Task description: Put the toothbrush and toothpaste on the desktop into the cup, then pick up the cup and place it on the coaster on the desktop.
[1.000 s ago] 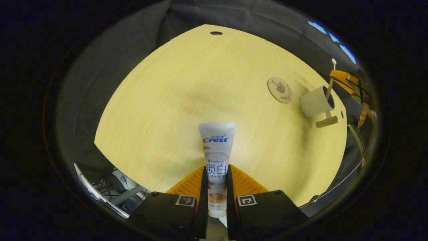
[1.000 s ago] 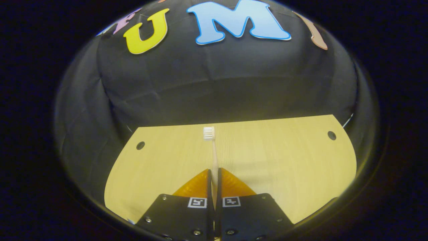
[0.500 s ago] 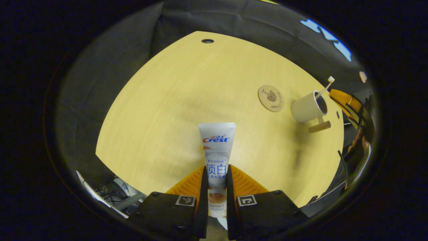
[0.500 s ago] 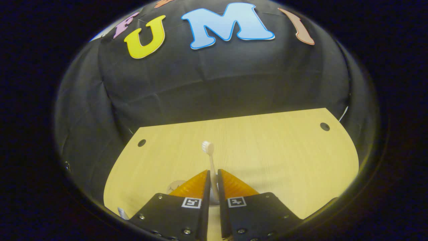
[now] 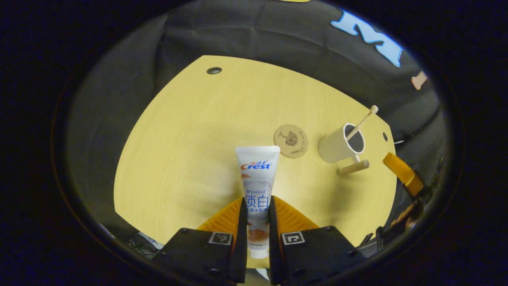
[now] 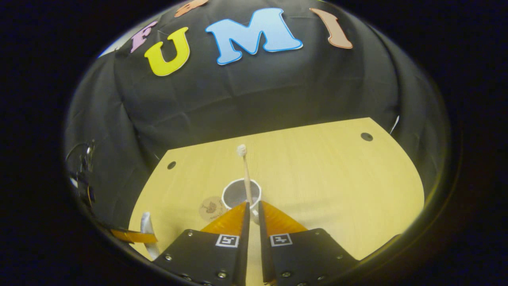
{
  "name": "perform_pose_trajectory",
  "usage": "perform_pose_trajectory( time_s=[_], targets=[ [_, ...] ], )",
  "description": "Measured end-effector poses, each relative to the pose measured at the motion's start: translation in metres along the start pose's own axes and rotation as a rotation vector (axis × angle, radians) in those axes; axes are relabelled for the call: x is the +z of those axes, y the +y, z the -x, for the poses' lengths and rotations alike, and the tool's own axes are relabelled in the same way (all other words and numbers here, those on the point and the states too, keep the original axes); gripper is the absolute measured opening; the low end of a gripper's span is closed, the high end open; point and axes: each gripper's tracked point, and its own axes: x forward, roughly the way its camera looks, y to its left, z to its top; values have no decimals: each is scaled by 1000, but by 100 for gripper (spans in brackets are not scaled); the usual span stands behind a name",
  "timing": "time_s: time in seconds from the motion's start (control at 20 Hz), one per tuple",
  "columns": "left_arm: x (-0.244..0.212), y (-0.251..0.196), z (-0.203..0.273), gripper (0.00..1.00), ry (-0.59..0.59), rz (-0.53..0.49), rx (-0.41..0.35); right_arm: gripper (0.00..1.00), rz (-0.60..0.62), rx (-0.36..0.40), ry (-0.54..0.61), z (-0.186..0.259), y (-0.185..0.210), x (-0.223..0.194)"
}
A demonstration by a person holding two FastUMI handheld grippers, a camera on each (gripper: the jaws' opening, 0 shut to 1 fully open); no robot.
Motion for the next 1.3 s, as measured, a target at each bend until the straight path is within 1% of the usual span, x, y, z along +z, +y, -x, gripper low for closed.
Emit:
perform_pose_trajectory(
  time_s=[0.05,0.1,0.25,0.3,0.35,0.4,0.7,0.75,0.8,0.85,0.9,0.95,1.05,1.1,1.15,1.25,1.3],
  targets=[
    [7,-8,-1,26,-7,-13,-11,14,1,-8,9,8,-3,-10],
    [14,-15,-2,31,-17,-28,-20,14,-2,-11,19,13,-5,-20],
    [35,-37,-1,31,-37,-69,-44,14,-28,-23,52,31,-13,-46],
    [43,-45,-2,36,-43,-81,-52,14,-37,-30,59,35,-16,-53],
    [48,-53,-3,31,-50,-94,-60,14,-45,-35,64,40,-20,-58],
    [54,-62,-2,31,-56,-109,-68,14,-52,-43,67,45,-23,-63],
    [89,-118,-13,31,-89,-171,-132,14,-114,-100,81,72,-53,-84],
    [96,-126,-16,36,-92,-180,-139,14,-122,-114,85,77,-60,-87],
    [102,-134,-18,31,-94,-189,-143,14,-131,-128,87,81,-65,-90],
    [108,-142,-22,36,-98,-198,-147,14,-142,-140,89,86,-70,-93],
    [114,-150,-24,36,-104,-207,-150,14,-154,-151,91,89,-77,-95],
    [121,-160,-28,31,-111,-216,-154,14,-167,-162,91,94,-83,-96],
    [134,-178,-38,31,-134,-237,-166,14,-192,-185,96,99,-95,-101],
    [139,-186,-41,36,-146,-248,-175,14,-203,-196,101,101,-102,-103],
    [142,-195,-47,31,-156,-258,-181,14,-213,-209,106,103,-108,-105],
    [147,-211,-56,25,-167,-272,-196,14,-226,-231,118,108,-119,-111],
    [148,-216,-60,31,-172,-276,-201,14,-232,-241,123,110,-124,-113]
  ],
)
